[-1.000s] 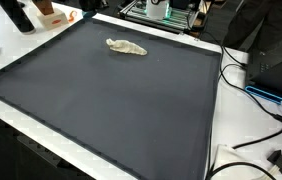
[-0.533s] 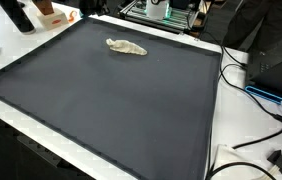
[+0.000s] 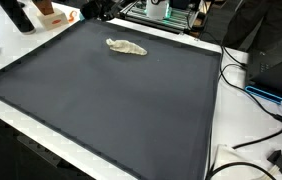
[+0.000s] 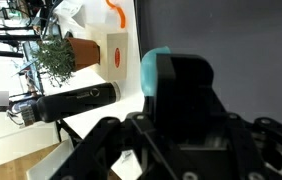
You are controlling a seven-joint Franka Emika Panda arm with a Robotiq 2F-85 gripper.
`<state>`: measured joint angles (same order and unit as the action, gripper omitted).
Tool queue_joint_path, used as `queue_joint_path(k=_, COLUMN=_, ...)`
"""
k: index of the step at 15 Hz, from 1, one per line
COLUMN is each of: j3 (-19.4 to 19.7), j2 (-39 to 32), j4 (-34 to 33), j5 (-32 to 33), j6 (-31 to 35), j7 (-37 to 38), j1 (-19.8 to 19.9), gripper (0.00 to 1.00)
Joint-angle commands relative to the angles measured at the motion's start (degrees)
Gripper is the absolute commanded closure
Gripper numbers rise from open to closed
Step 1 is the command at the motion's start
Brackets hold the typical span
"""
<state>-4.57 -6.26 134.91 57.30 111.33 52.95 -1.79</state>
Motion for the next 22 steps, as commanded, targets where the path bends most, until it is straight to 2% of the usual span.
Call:
queue_joint_path(k=1, j3=-0.1, j2=-1.6, j4=-0.6, j5=2.6, j6=-1.8, j7=0.5, j1=-2.2, gripper=0.75)
queue_joint_path(k=13, j3=-2.8, j2=0.2, j4=1.7, j5=4.4, j6=0.5, j7=-1.3, j1=-6.5, gripper=0.75)
queue_joint_path(k=17, j3=-3.7, j2=2.6, j4=4.0, j5=5.9, j6=4.8, j7=-3.3, j1=-6.9, gripper=0.75)
queue_joint_path(k=22, j3=-3.4, j2=8.3, j4=8.0, j5=4.2, j6=12.7, j7=-8.6, j1=-6.1, gripper=0.75)
